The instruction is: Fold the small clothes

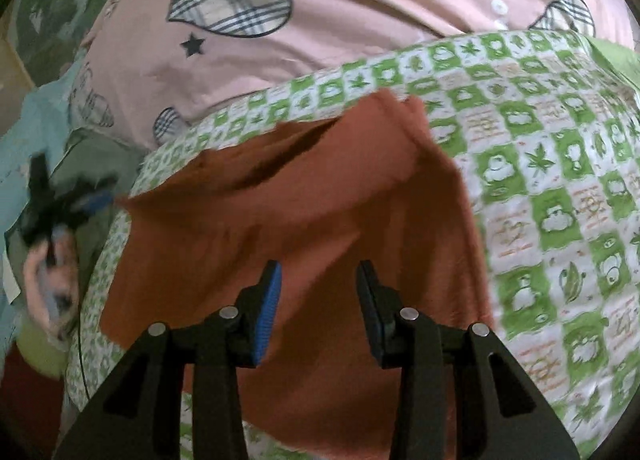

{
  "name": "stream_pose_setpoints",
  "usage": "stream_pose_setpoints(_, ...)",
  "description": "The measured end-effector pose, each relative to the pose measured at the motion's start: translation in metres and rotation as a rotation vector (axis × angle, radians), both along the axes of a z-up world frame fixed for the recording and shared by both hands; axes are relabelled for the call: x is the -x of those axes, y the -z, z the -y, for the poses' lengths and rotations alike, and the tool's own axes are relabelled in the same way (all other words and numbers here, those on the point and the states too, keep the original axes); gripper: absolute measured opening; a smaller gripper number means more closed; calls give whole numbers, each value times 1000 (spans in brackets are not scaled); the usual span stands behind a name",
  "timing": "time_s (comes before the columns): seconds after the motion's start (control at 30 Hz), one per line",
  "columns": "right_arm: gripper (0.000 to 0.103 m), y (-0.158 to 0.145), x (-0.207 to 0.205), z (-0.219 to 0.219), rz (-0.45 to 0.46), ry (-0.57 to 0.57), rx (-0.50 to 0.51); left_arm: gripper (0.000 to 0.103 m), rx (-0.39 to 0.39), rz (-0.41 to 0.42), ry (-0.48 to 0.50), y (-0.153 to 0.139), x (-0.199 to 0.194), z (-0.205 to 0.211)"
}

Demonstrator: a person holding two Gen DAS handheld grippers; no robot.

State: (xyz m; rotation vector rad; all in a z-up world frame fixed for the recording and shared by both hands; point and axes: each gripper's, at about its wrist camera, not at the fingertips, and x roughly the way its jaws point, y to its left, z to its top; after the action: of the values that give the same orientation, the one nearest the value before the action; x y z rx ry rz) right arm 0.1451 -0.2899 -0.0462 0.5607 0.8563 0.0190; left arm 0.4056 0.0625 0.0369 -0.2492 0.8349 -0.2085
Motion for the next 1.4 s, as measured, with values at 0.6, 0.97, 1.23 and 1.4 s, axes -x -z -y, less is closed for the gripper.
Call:
stream_pose_setpoints(0.6, 46, 14, 50, -15, -29, 28, -93, 71, 176, -85, 8, 68, 191, -30)
stream_pose_setpoints(0.97, 53, 3, 97, -34, -12, 27, -120, 78, 357, -179, -94, 122, 240, -45)
stream_pose_setpoints(1.23, 54, 5, 99, -38, -28, 16, -124, 78, 462, -153, -206, 126, 208, -59)
stream_pose_setpoints(1.4, 54, 12, 91, -35, -40, 11, -141, 75, 405, -115, -239, 123, 190, -55)
